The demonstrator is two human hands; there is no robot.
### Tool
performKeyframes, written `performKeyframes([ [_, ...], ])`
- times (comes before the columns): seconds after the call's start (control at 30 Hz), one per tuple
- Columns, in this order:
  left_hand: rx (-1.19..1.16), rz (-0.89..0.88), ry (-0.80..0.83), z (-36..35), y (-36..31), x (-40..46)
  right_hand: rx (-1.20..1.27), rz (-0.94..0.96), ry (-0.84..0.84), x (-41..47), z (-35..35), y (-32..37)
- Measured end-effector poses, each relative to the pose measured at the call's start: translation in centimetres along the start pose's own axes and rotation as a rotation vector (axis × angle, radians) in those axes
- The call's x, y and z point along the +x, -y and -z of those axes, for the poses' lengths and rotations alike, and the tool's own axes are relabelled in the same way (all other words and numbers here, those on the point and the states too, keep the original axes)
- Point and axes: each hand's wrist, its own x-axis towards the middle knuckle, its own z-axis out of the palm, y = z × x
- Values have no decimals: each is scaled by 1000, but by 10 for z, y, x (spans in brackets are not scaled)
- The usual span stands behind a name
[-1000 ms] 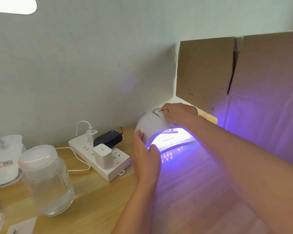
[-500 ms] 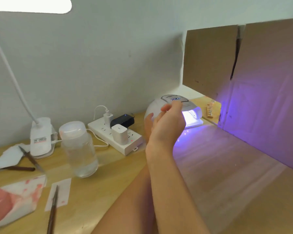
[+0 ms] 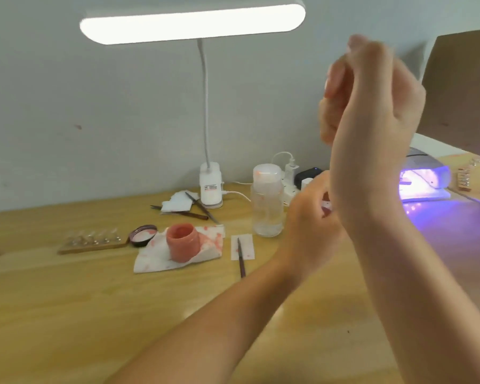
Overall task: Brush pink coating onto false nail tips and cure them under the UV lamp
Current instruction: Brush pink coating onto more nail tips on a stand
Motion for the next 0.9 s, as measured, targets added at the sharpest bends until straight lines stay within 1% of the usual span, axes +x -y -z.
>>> performKeyframes([
  [0.03, 101, -62, -28, 18, -7, -6, -20, 42, 46, -7, -6, 1],
  [0.07, 173, -85, -70, 39, -7, -10, -56, 65, 94, -15, -12, 0],
  [0.13, 217, -104, -175, 92, -8, -21, -179, 93, 195, -28, -22, -10],
  [0.2, 298, -132, -340, 146, -5, -30, -320, 121, 279, -44, -27, -28],
  [0.27, 428, -109, -507, 190, 4, -39, -440, 111, 348, -60, -30, -47],
  [0.3, 489, -68, -577, 211, 11, -45, -507, 106, 395, -67, -30, -57],
  [0.37, 599, 23, -659, 248, 24, -58, -695, 106, 527, -78, -27, -78],
  [0.43, 730, 136, -656, 276, 36, -72, -970, 45, 716, -83, -20, -95],
  [0.5, 869, 257, -638, 295, 46, -79, -1216, -100, 908, -84, -14, -106],
  [0.57, 947, 386, -593, 307, 54, -82, -1338, -234, 1048, -81, -11, -109],
  [0.63, 953, 550, -503, 313, 61, -81, -1429, -286, 1136, -78, -10, -108],
  [0.7, 957, 701, -401, 316, 66, -82, -1476, -341, 1230, -77, -11, -106],
  [0.73, 963, 737, -368, 318, 68, -82, -1457, -379, 1267, -77, -12, -105],
  [0.8, 945, 755, -358, 321, 69, -81, -1364, -450, 1325, -78, -15, -102],
  [0.9, 843, 741, -398, 328, 64, -80, -1289, -531, 1409, -77, -18, -97],
])
